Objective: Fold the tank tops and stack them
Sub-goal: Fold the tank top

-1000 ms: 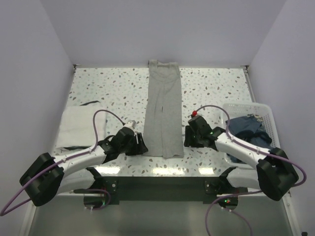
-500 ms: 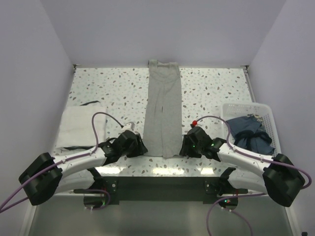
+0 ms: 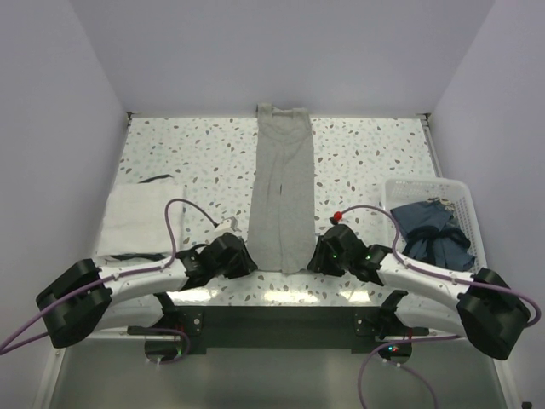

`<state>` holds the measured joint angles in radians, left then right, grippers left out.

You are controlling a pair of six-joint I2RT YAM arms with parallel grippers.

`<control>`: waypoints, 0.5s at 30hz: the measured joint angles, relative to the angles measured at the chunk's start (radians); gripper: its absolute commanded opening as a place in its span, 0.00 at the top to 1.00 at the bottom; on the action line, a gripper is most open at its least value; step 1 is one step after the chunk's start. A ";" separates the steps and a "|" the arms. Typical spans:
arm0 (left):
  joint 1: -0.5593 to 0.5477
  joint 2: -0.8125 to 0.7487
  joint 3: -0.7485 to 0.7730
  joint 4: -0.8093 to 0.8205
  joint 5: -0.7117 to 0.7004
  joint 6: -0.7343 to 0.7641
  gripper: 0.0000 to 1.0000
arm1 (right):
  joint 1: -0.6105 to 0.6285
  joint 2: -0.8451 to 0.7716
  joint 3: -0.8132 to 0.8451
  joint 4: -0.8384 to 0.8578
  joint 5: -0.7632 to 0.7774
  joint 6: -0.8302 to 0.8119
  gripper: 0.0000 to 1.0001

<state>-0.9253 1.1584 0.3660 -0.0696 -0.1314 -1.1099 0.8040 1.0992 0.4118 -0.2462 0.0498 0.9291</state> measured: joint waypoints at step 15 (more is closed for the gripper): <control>-0.062 -0.037 -0.049 0.016 -0.003 -0.049 1.00 | 0.050 0.003 -0.016 0.000 0.000 0.035 1.00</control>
<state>-0.9871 1.1217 0.3172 -0.0540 -0.1349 -1.1591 0.8536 1.1027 0.3962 -0.2462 0.0498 0.9646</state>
